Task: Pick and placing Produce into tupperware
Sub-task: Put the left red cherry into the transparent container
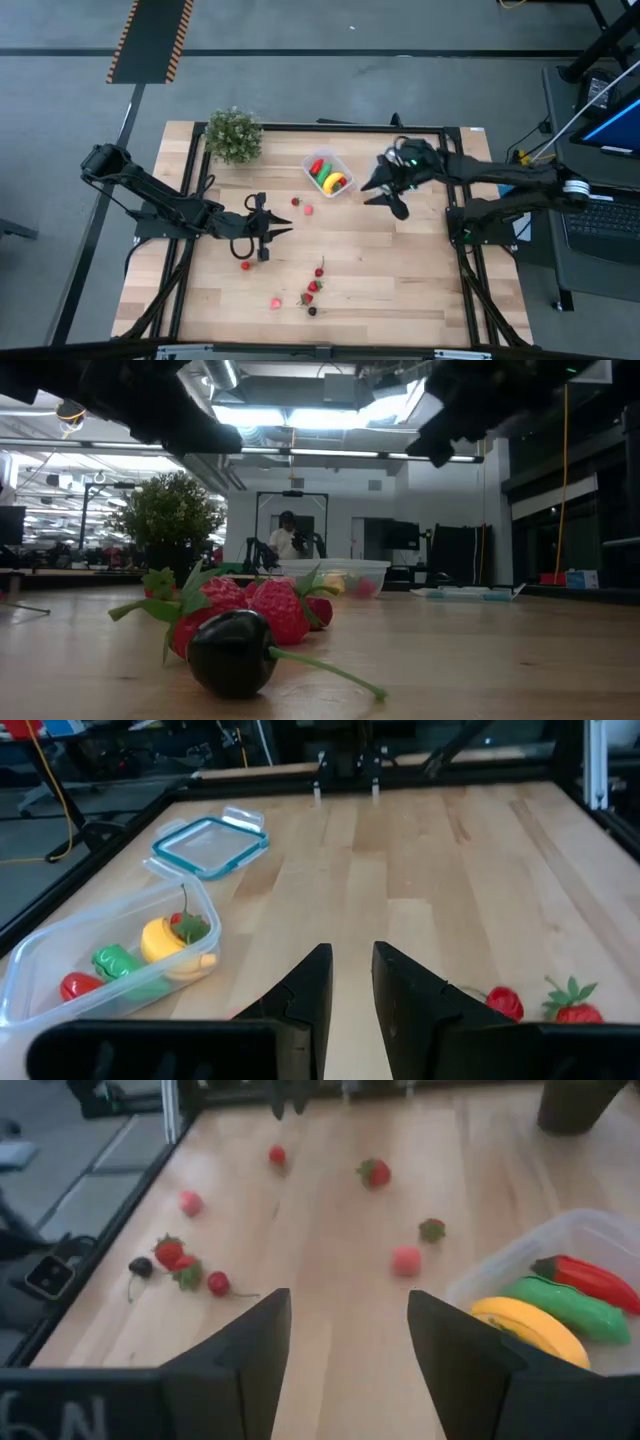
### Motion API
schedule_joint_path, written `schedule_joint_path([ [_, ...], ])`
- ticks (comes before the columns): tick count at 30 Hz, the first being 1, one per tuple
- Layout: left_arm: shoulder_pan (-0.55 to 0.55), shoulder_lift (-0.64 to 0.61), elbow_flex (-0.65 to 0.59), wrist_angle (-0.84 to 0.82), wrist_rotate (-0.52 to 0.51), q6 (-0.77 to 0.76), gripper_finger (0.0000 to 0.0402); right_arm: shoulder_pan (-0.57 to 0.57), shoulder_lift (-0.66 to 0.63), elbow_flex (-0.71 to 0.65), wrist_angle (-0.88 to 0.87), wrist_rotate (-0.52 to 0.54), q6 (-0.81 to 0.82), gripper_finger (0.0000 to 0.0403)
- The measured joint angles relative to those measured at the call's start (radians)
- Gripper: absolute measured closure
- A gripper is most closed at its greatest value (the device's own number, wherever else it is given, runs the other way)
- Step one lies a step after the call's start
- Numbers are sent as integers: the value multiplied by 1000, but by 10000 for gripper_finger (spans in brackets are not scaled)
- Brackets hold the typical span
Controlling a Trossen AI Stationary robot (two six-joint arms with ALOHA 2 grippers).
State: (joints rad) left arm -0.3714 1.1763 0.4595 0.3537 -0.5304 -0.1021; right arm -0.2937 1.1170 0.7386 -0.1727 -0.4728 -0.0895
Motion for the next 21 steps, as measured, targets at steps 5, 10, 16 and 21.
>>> schedule_joint_path([
  [5,0,0,0,36,1,-1,333,41,-128,-205,214,57,66,198],
  [10,0,0,0,70,1,-3,333,72,-201,-371,464,61,135,198],
  [16,0,0,0,71,1,-3,333,111,-206,-495,640,61,212,198],
  [21,0,0,0,71,54,1,333,135,-205,-525,666,62,199,198],
])
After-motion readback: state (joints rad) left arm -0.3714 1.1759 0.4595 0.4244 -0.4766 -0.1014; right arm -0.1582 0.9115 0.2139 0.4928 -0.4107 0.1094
